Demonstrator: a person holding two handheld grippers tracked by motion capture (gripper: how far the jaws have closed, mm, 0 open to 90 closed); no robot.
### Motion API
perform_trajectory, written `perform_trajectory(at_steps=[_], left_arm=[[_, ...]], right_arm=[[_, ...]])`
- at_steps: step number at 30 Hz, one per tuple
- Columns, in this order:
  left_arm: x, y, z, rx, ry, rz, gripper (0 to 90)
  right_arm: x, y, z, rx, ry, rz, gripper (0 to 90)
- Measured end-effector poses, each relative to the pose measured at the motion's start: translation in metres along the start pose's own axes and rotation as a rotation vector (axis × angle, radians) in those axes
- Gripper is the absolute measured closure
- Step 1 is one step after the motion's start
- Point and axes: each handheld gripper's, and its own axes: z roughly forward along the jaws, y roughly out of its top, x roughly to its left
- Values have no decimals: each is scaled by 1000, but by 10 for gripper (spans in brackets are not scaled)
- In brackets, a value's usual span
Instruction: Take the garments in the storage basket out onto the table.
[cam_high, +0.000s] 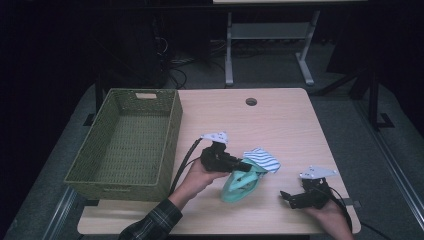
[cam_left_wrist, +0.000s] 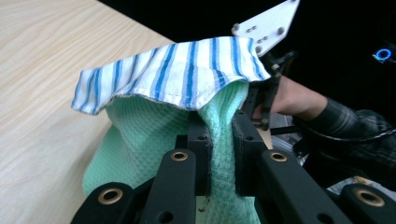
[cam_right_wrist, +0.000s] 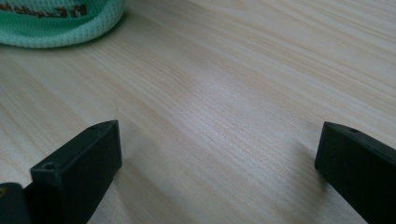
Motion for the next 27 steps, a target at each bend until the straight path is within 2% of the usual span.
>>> perform_trajectory(at_steps=[5, 10, 20, 24, 27], left_arm=[[11, -6, -1, 9, 41, -12, 801], [21, -13, 0, 30, 104, -17, 800], [34, -21, -4, 33, 206, -24, 783], [38, -23, -5, 44, 242, -24, 737], [40, -26, -6, 53, 286, -27, 695]], right_arm=[[0, 0, 0, 1, -1, 0, 1], [0, 0, 0, 0, 0, 1, 2], [0, 0, 0, 1, 1, 3, 1], [0, 0, 0, 1, 0, 0, 1], [0, 0, 0, 0, 0, 0, 1]])
